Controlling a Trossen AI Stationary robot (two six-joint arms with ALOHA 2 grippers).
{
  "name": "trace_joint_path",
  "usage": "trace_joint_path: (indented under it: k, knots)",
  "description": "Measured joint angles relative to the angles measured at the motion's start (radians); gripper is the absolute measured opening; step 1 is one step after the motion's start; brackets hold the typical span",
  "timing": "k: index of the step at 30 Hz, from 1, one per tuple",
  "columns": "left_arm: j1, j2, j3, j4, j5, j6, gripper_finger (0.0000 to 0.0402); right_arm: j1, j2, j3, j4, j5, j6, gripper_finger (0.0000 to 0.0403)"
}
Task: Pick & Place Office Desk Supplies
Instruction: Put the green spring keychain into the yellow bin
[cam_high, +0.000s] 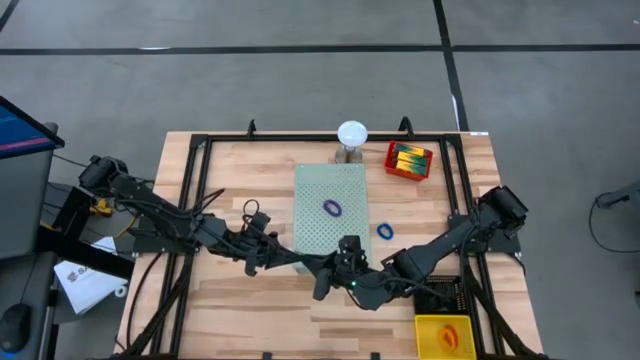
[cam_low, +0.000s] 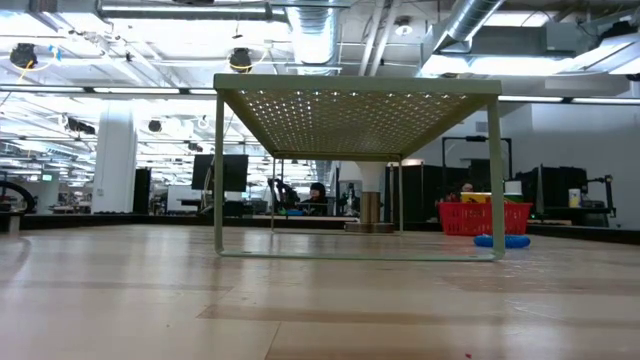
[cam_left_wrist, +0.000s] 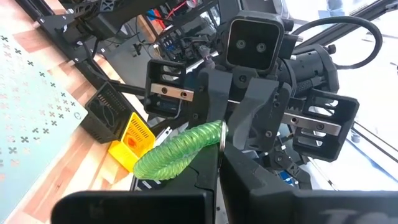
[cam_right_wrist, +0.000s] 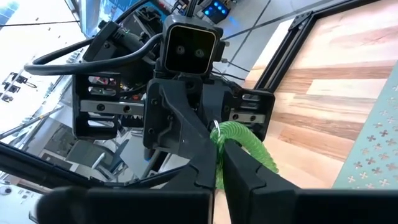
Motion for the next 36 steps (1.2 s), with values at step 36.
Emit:
trace_joint_path:
  k: [36]
  knots:
    - [-0.109, -0.317, -0.002, -0.831, 0.055, -0.020, 0.0099, 0.334, -0.002, 0.001, -0.841, -0.201, 0.850, 0.0000]
